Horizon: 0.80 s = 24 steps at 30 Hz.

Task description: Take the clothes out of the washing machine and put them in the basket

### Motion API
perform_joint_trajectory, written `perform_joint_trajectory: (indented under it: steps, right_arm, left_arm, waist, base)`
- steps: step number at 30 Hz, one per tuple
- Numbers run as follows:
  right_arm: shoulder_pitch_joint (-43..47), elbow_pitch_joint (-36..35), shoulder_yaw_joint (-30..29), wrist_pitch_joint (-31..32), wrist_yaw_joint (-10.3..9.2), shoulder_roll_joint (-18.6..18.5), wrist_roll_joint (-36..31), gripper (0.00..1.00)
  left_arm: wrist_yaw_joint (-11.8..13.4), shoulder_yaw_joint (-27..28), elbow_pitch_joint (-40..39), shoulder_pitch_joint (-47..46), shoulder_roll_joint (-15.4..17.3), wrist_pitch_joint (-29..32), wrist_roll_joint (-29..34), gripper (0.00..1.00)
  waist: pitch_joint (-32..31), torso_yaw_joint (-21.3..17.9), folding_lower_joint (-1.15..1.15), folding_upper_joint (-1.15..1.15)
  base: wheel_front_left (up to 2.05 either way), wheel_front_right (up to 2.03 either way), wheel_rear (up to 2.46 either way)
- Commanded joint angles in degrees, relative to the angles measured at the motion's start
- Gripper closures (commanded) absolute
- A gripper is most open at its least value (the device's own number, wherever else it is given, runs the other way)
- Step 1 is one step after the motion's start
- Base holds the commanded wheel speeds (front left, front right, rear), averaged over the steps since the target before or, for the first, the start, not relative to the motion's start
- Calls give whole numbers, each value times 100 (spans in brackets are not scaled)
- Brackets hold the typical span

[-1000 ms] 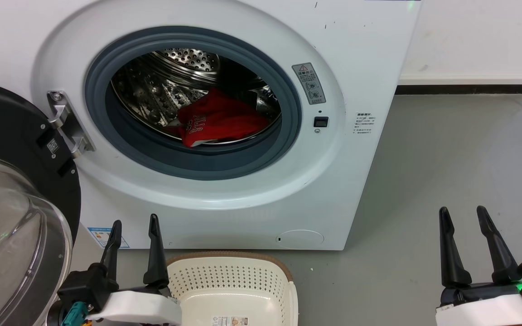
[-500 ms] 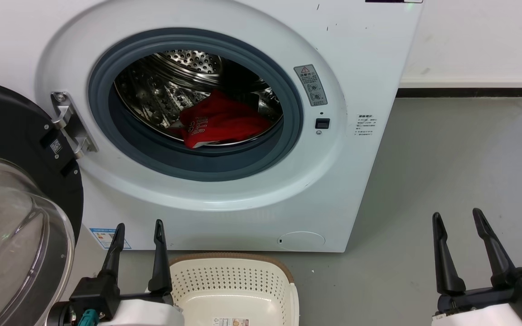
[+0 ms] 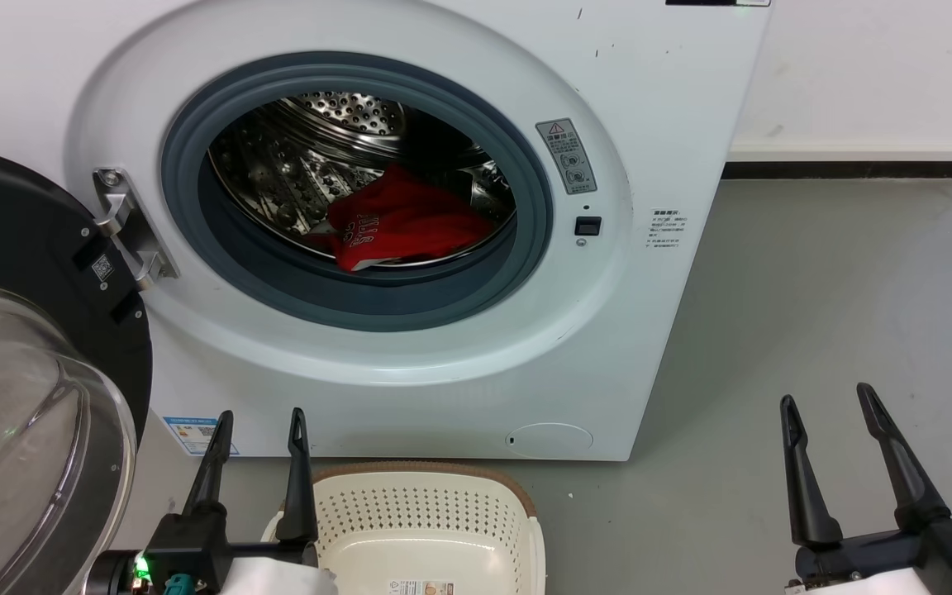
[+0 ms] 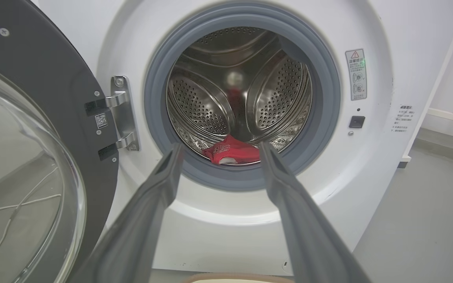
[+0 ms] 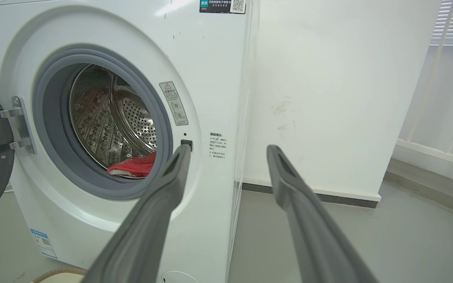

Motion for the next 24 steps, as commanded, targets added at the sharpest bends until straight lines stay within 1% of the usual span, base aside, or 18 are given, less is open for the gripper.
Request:
perform_joint_trajectory:
  steps: [1,24]
  right_arm:
    - [83,-58,14,-53,-4,11,-124,0]
    - [102,121,-10,-50,-4,11,77,0]
  left_arm:
    - [19,-1,-13,75,-8,-43,104,0]
    - [43,33,50,71,-10,-41,49,0]
  waist:
    - [3,1,0,0]
    - [17,-18,0,0]
  base:
    - [0,0,0]
    - [0,0,0]
